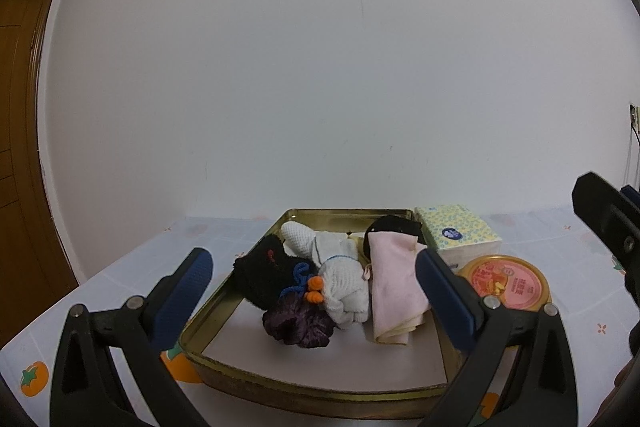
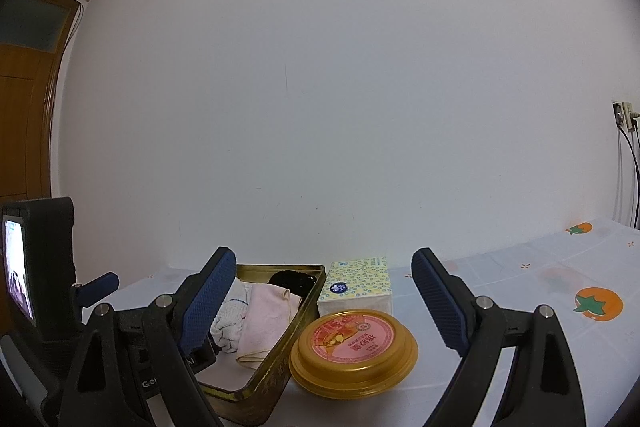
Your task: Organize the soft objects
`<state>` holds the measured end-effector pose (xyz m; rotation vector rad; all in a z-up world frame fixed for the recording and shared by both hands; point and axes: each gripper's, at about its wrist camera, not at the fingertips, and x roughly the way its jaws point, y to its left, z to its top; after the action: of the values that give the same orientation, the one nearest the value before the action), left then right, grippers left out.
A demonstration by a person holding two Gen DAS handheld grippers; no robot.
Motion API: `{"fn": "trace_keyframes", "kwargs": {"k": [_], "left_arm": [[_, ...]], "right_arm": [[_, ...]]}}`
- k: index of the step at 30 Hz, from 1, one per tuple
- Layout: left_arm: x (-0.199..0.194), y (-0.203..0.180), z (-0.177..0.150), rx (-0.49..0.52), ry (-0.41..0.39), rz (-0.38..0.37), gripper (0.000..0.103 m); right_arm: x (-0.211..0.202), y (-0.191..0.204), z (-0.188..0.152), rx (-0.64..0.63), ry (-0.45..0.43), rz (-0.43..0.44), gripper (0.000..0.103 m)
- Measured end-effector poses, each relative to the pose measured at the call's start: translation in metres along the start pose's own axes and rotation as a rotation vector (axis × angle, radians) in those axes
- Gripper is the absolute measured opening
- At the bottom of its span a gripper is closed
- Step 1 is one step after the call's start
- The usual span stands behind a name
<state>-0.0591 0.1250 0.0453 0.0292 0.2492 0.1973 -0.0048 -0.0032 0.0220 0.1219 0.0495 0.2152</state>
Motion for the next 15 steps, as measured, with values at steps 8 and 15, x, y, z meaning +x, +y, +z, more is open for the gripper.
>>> {"fn": "trace_keyframes", "kwargs": {"k": [8, 15], "left_arm": [[-0.0002, -0.0006, 0.0000, 0.000, 0.001, 0.001, 0.103], [-0.0001, -0.0012, -0.0009, 0.001, 0.004, -0.001, 0.103]], "right_arm": [[-0.0025, -0.0010, 0.0014, 0.003, 0.005, -0.003, 0.091], [-0.0047, 0.0003, 0.0018, 0.000, -0.001, -0.003, 0.091]]}}
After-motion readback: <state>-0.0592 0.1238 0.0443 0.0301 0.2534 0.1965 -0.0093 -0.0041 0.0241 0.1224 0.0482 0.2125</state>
